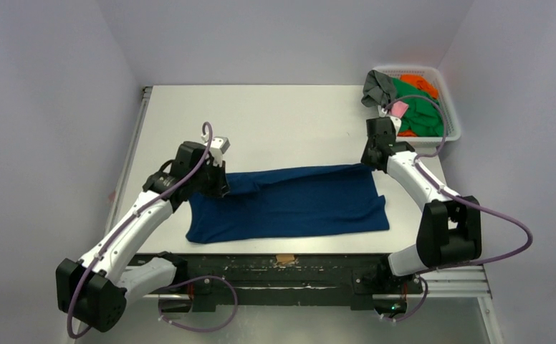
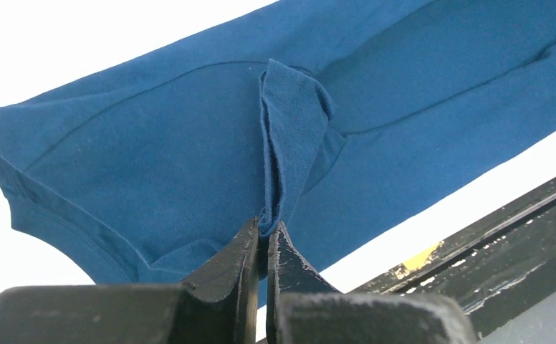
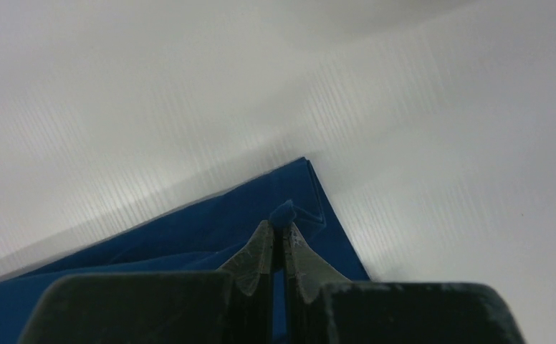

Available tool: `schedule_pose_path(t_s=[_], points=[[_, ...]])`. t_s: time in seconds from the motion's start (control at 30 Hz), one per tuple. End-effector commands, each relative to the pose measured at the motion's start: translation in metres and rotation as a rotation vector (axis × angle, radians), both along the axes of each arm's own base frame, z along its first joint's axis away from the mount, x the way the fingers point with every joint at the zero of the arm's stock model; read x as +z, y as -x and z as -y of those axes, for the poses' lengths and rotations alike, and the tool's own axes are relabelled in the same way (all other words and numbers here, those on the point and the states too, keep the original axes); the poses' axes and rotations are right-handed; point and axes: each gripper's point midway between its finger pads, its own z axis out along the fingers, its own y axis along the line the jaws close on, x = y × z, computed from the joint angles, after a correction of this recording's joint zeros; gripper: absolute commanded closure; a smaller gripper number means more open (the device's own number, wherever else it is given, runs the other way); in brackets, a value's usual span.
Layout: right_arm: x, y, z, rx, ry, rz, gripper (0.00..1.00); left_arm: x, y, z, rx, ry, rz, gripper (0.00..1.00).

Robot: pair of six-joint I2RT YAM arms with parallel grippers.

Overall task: Fold and stack the t-shirts
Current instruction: Fold the other side of the tshirt into a rectangle

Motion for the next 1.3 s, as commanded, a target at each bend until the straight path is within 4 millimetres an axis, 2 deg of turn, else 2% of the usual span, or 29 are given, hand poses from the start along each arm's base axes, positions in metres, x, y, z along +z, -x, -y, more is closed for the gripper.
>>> schedule_pose_path(t_s=[0.0,0.2,0.33,0.37,0.43,0.5,0.57,0.6,0.63,0.7,0.73,0.8,0.9,0.97,1.03,1.1,1.2,1.27], points=[[0.009,0.011,0.002,-0.012,0.002,0.011,1.00,-0.003,0.013,0.001,0.047,0.018,-0.003,1.00],[0.003,0.021,0.004,-0.016,0.002,-0.015,1.00,-0.016,0.030,-0.001,0.086,-0.009,-0.047,1.00],[-0.013,0.035,0.007,-0.033,0.009,-0.069,1.00,-0.029,0.052,0.003,0.096,-0.011,-0.116,1.00],[-0.018,0.039,0.008,-0.042,0.009,-0.084,1.00,-0.032,0.059,0.006,0.103,-0.011,-0.148,0.97],[-0.027,0.048,0.009,-0.065,0.005,-0.117,0.92,-0.041,0.078,0.009,0.110,-0.023,-0.231,0.77],[-0.035,0.061,0.014,-0.095,0.019,-0.164,0.81,-0.052,0.103,0.005,0.140,-0.058,-0.349,0.68],[-0.039,0.076,0.015,-0.103,0.019,-0.215,0.65,-0.057,0.136,0.000,0.137,-0.096,-0.461,0.57],[-0.039,0.085,0.016,-0.109,0.024,-0.242,0.58,-0.054,0.149,-0.003,0.141,-0.115,-0.489,0.47],[-0.038,0.095,0.019,-0.120,0.029,-0.260,0.51,-0.045,0.160,-0.006,0.151,-0.119,-0.506,0.33],[-0.031,0.099,0.019,-0.119,0.021,-0.241,0.36,-0.027,0.165,-0.013,0.184,-0.093,-0.474,0.07],[-0.025,0.097,0.019,-0.113,0.018,-0.214,0.27,-0.017,0.161,-0.009,0.177,-0.048,-0.430,0.01],[-0.007,0.087,0.017,-0.095,0.008,-0.146,0.18,0.002,0.143,0.004,0.149,0.048,-0.317,0.00],[0.013,0.067,0.002,-0.017,-0.050,-0.036,0.13,0.022,0.104,0.013,0.212,0.105,-0.155,0.00],[0.018,0.056,-0.011,0.036,-0.108,0.010,0.13,0.028,0.077,0.026,0.247,0.149,-0.100,0.00],[0.016,0.049,-0.024,0.085,-0.160,0.024,0.12,0.020,0.056,0.045,0.235,0.194,-0.128,0.00],[0.015,0.042,-0.032,0.129,-0.177,0.039,0.12,0.002,0.040,0.059,0.231,0.210,-0.192,0.00],[0.014,0.027,-0.043,0.179,-0.209,0.077,0.11,-0.028,0.016,0.062,0.271,0.147,-0.238,0.00],[0.010,0.018,-0.050,0.210,-0.231,0.077,0.12,-0.038,0.007,0.071,0.270,0.150,-0.284,0.00]])
